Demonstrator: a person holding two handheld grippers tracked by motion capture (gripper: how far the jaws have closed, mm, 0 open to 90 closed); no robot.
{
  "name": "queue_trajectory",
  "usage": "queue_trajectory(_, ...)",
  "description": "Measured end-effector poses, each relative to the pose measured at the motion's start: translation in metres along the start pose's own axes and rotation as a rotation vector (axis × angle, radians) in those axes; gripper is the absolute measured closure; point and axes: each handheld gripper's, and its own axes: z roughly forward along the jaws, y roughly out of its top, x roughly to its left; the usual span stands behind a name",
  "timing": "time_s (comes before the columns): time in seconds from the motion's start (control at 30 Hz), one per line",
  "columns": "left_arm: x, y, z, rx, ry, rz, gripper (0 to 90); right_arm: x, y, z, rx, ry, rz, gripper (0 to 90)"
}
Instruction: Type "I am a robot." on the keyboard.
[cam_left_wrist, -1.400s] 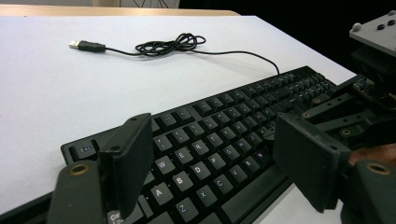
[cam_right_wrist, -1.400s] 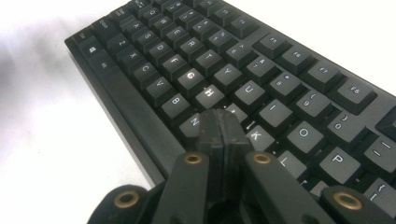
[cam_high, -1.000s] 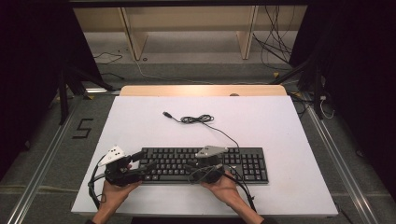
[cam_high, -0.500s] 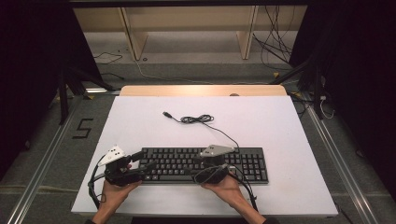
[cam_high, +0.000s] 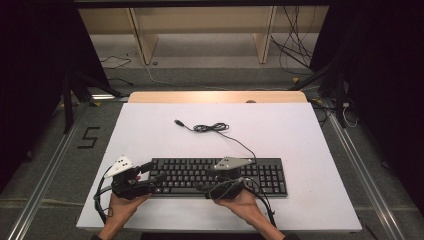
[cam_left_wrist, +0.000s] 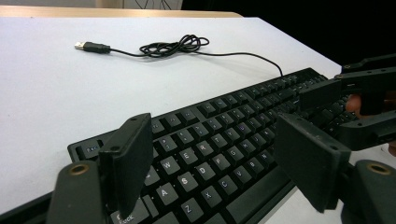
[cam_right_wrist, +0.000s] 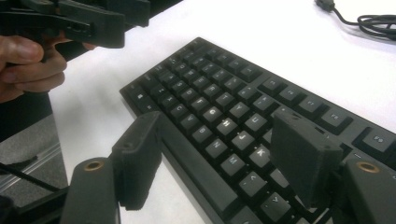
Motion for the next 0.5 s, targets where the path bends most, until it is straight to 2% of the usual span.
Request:
queue_trajectory(0.1, 0.0001, 0.0, -0.0001, -0.001, 0.001, 0.0, 28.2, 0.0022, -0.0003, 0.0, -0.003, 0.009, -0.007, 40.6)
queue_trajectory(0.5, -0.0001, 0.0, -0.0001, 0.0, 0.002, 0.003, 28.2, 0.0075, -0.0052, 0.0064, 0.045, 0.004, -0.04, 75.5)
